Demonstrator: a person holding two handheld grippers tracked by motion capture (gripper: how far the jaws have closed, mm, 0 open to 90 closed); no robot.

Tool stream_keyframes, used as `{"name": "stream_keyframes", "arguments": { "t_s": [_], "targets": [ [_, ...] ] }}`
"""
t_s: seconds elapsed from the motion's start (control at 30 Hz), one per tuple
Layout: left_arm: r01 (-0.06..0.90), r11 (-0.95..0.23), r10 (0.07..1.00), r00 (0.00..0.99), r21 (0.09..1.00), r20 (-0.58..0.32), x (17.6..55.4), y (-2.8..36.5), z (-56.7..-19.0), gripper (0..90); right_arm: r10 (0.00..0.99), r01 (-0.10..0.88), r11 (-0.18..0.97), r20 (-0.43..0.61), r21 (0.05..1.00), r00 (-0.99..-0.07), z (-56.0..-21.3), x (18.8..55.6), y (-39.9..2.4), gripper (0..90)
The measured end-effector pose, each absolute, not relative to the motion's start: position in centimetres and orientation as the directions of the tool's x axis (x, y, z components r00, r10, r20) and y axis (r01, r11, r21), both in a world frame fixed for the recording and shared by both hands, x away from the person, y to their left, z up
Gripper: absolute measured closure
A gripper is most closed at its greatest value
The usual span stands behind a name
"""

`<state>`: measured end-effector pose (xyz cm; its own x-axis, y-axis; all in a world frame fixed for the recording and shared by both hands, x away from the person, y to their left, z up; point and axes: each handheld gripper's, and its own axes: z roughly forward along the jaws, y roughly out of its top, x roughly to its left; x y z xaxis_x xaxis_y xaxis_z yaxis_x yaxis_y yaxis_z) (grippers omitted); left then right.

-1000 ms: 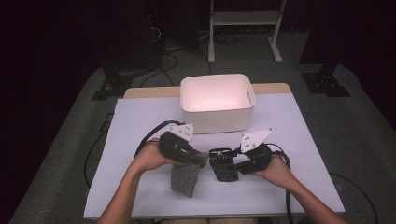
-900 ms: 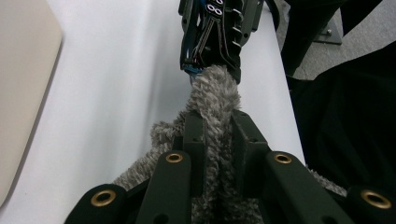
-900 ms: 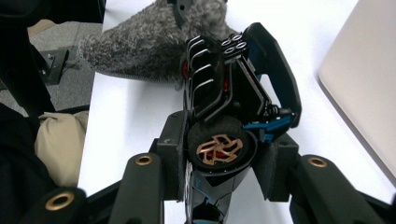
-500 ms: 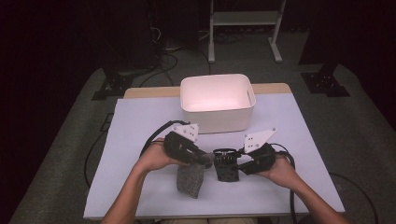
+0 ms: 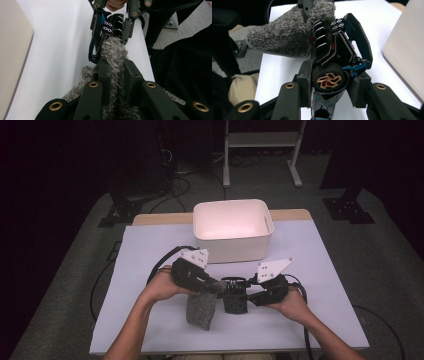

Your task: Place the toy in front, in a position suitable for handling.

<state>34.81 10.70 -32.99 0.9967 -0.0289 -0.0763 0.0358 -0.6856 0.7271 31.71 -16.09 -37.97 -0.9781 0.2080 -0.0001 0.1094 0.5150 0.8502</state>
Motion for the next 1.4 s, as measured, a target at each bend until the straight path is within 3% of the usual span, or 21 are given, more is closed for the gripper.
{"name": "stream_keyframes", "arguments": {
  "t_s": [0.43, 1.03, 1.4],
  "targets": [
    [0.056, -0.705, 0.001, 0.997, 0.707, -0.078, 34.6, 11.9, -33.4, 78.3, 0.188, 0.113, 0.54, 0.011, 0.834, -0.982, -38.3, 31.8, -14.9, 58.6],
    [-0.011, -0.741, -0.05, 0.998, 0.671, -0.038, 34.4, 9.2, -31.1, 78.2, 0.19, 0.093, 0.544, -0.014, 0.834, -0.982, -38.3, 31.5, -14.6, 59.0],
    [0.013, -0.772, -0.015, 0.999, 0.635, -0.039, 34.4, 10.9, -32.2, 78.0, 0.189, 0.095, 0.539, -0.01, 0.837, -0.982, -38.4, 31.4, -14.9, 58.9]
  ]
}}
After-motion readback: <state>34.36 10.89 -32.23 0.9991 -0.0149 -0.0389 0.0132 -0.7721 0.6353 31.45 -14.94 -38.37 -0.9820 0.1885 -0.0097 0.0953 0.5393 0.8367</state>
